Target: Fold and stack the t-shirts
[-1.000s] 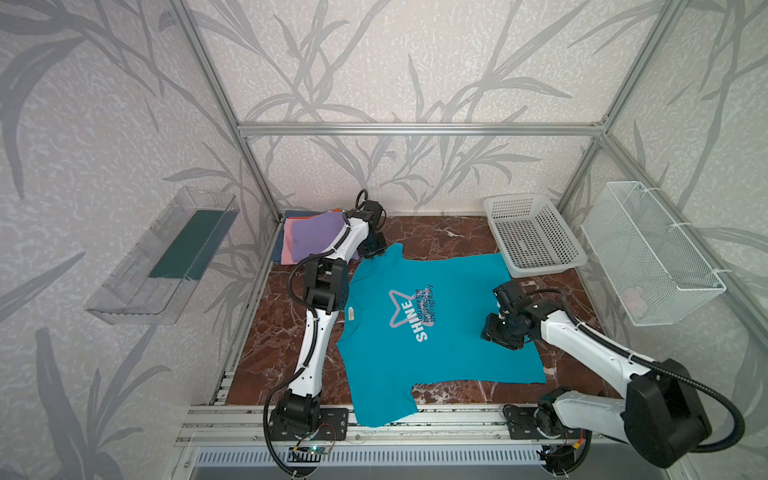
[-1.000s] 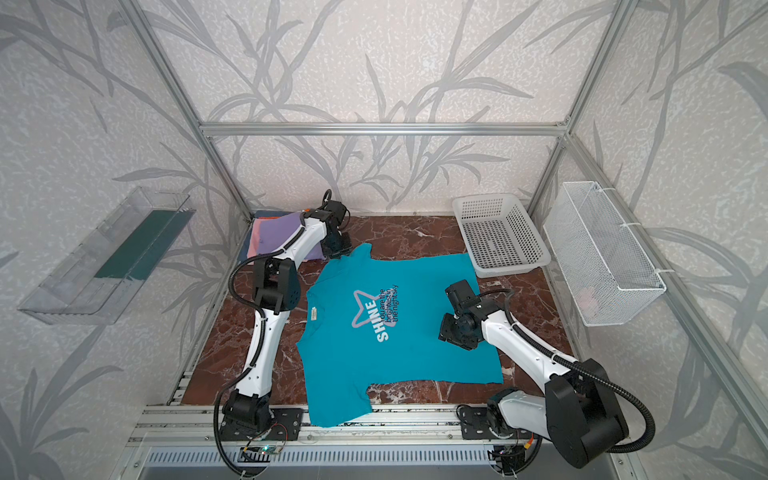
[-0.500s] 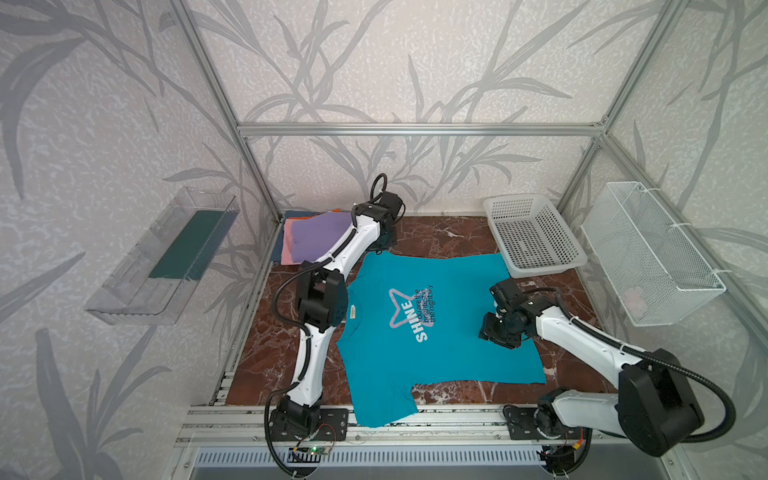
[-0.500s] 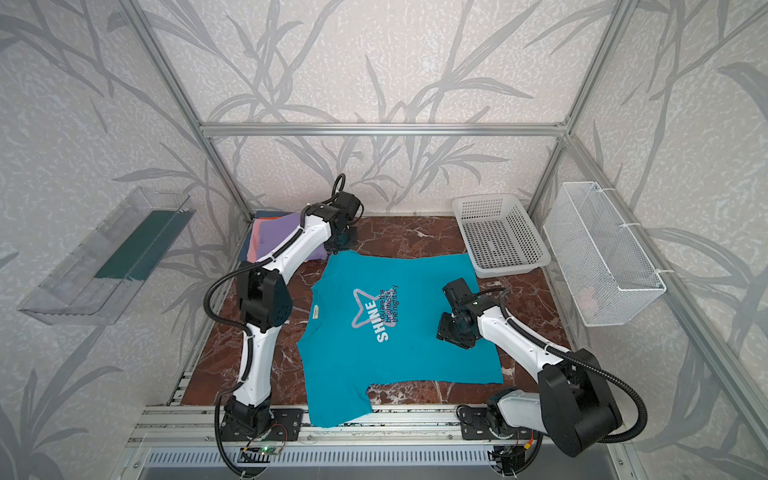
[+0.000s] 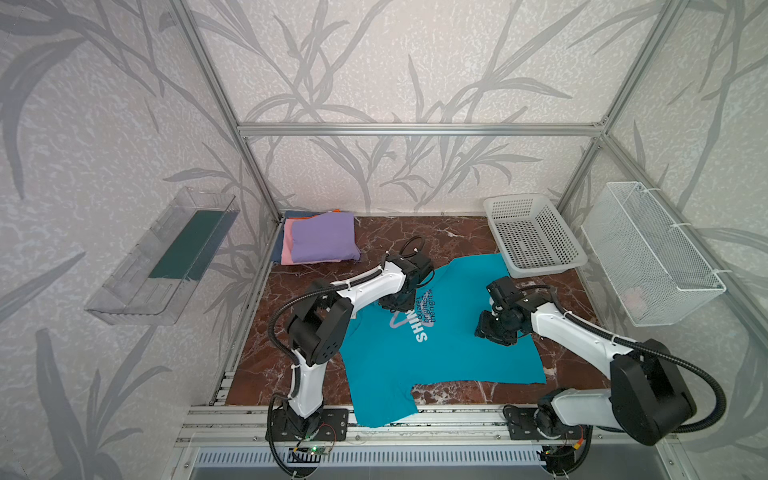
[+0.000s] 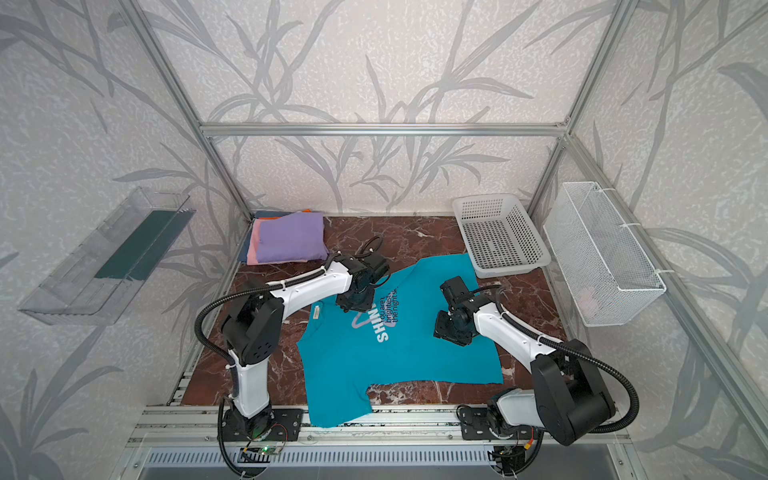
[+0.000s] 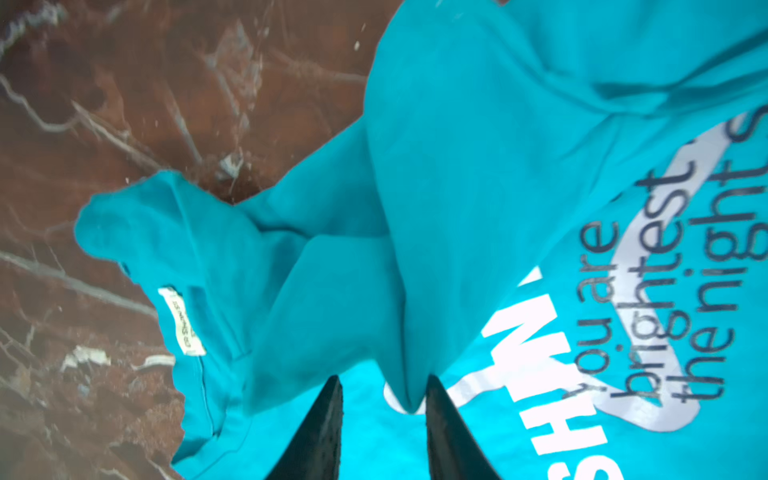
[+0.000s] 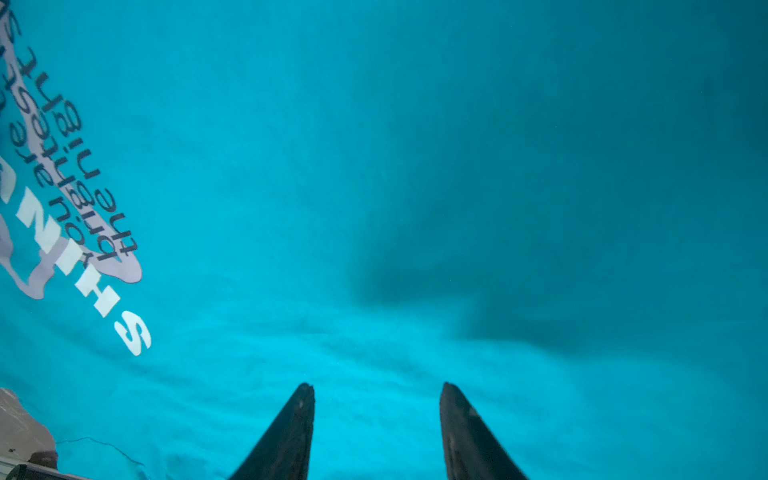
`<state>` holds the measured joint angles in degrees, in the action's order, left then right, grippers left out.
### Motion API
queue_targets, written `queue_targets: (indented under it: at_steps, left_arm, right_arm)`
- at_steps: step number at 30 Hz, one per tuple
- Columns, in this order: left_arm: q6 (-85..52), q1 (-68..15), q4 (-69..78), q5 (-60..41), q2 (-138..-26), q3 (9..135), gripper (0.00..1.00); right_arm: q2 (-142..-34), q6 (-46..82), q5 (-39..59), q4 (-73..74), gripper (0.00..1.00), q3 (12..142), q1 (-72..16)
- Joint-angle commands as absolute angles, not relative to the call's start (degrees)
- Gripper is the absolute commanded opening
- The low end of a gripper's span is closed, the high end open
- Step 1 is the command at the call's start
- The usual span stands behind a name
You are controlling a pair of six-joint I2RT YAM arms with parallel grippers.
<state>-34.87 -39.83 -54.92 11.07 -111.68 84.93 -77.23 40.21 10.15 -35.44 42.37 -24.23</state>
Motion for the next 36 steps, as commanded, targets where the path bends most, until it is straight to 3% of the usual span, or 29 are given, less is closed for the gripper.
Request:
queue_targets:
  at_steps: [1, 9, 22, 24, 28, 36]
  left_arm:
    - [-35.39, -38.28, -56.75, 14.87, -106.99, 88.27, 0.37]
    - [-34.06, -29.66, -54.61, 10.12, -114.08, 97.12, 0.4]
    - [-36.25, -30.05, -48.83, -0.26, -121.1, 92.98, 0.54]
    - [-36.62, -30.03, -48.28, -1.07, -121.09, 91.7, 0.43]
    - [-36.35, -29.91, -49.31, 0.18, -120.4, 91.5, 0.0]
    - [-31.06, -28.31, -56.69, 7.81, -120.04, 105.92, 0.0]
  right_arm:
    - [-76.92, 40.07, 10.83, -35.08, 0.5, 43.03, -24.49]
    - [-75.59, 40.3, 10.45, -35.99, 0.49, 42.78, -25.04]
    - [-75.61, 40.18, 9.88, -36.5, 0.5, 42.34, -25.12]
    - [-76.4, 40.08, 10.17, -36.44, 0.49, 42.85, -25.09]
    - [-77.49, 39.98, 10.13, -35.55, 0.49, 42.98, -25.14]
    - [-78.59, 39.55, 10.31, -35.55, 0.49, 43.78, -25.14]
